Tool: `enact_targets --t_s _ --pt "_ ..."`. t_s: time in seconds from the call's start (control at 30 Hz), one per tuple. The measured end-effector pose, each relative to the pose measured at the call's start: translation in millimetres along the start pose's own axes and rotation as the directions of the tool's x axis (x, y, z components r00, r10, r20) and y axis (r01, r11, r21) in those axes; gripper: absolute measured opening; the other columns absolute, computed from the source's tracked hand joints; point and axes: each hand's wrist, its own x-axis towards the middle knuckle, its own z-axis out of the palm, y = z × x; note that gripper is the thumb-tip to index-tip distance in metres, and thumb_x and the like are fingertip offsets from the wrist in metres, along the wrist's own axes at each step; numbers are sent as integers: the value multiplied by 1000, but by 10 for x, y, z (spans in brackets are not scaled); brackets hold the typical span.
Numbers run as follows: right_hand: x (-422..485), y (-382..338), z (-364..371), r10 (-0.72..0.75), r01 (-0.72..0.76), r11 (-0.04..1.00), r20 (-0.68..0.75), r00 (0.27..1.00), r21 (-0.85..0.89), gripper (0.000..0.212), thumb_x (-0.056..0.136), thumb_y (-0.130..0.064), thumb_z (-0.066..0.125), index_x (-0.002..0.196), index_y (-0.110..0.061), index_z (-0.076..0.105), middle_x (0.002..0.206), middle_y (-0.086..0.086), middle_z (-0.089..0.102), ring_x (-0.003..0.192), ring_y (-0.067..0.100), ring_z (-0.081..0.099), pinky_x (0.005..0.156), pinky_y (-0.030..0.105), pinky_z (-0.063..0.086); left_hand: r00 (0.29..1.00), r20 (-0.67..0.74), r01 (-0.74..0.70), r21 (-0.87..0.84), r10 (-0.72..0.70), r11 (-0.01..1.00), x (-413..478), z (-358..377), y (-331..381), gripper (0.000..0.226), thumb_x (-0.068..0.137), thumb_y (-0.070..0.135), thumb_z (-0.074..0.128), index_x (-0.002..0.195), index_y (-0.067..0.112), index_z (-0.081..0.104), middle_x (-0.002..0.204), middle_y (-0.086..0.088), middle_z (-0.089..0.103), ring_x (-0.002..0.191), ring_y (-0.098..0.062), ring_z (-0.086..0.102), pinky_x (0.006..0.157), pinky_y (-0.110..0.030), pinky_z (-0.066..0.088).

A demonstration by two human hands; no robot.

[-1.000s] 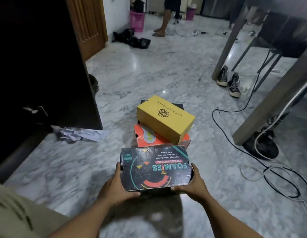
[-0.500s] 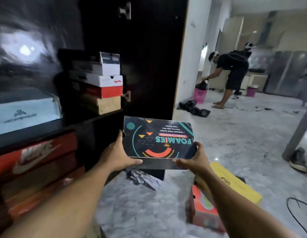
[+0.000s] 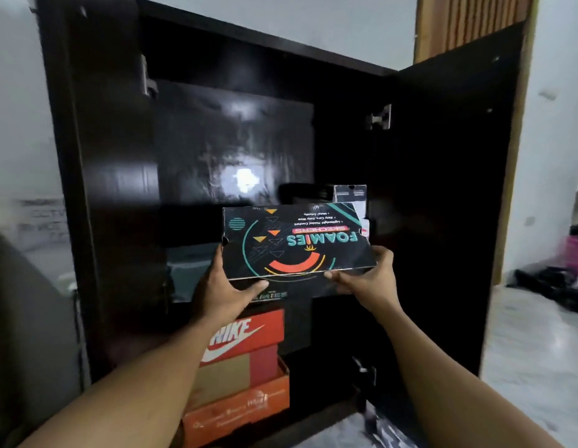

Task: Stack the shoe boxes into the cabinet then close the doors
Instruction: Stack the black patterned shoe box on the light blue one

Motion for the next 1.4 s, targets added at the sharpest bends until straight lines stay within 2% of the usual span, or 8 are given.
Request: enact_targets --t_s 0.07,0.2,0.47,0.67,0.9,1.0,1.2,1.4 --pt "169 -6 299 -12 11 999 19 1000 52 101 47 -26 101 127 -18 41 111 -11 53 97 4 60 63 23 59 996 -89 22 -14 -24 1000 121 -47 -133 117 50 73 78 149 31 31 136 -1 60 121 -23 58 100 -41 50" --pt "535 117 821 -60 54 994 70 996 92 95 58 -28 97 134 -13 42 124 0 57 116 16 56 96 32 51 958 -280 70 10 -64 998 416 -101 -193 102 66 47 87 148 9 39 145 -15 45 132 -33 46 108 -43 42" --pt "1045 355 1725 -19 -4 988 147 989 155 81 71 -24 90 133 -9 41 117 4 61 103 17 58 72 16 48 887 -456 121 82 -71 989 1023 -53 -371 97 78 31 82 152 1 27 147 -23 35 130 -42 44 104 -47 41" --pt "1261 514 2093 -51 38 993 114 992 110 83 69 -27 91 137 -11 47 125 8 52 111 19 52 100 29 41 901 -433 144 230 -31 962 1153 185 -698 99 86 19 74 155 1 7 162 -21 14 147 -38 24 115 -37 28" --pt "1285 602 2391 -65 51 988 92 994 145 70 72 -19 88 122 -25 40 114 4 67 97 27 69 84 44 59 892 -401 79 591 207 803 1127 386 -1062 93 80 9 76 153 -3 21 163 -24 1 150 -41 11 117 -48 28" --pt "1261 651 2423 -102 90 989 94 990 118 66 72 -16 88 121 -22 44 114 -2 62 103 17 63 86 30 49 905 -346 71 698 248 712 1129 425 -1175 94 77 4 76 154 -1 22 163 -24 2 151 -41 3 120 -49 23" --pt "1304 688 2484 -209 216 976 210 955 -8 71 79 -15 82 141 -13 49 128 8 41 106 15 50 98 14 31 971 -224 91 673 85 734 1193 537 -1192 80 90 32 65 156 11 24 165 -16 -5 152 -36 1 121 -47 22" --pt "1339 761 2608 -165 227 967 388 907 -118 78 81 -18 80 148 -7 42 159 13 26 149 23 27 119 25 24 983 -162 172 662 -85 730 1354 500 -1116 75 96 49 49 157 21 16 165 -7 -6 151 -33 6 118 -48 24"
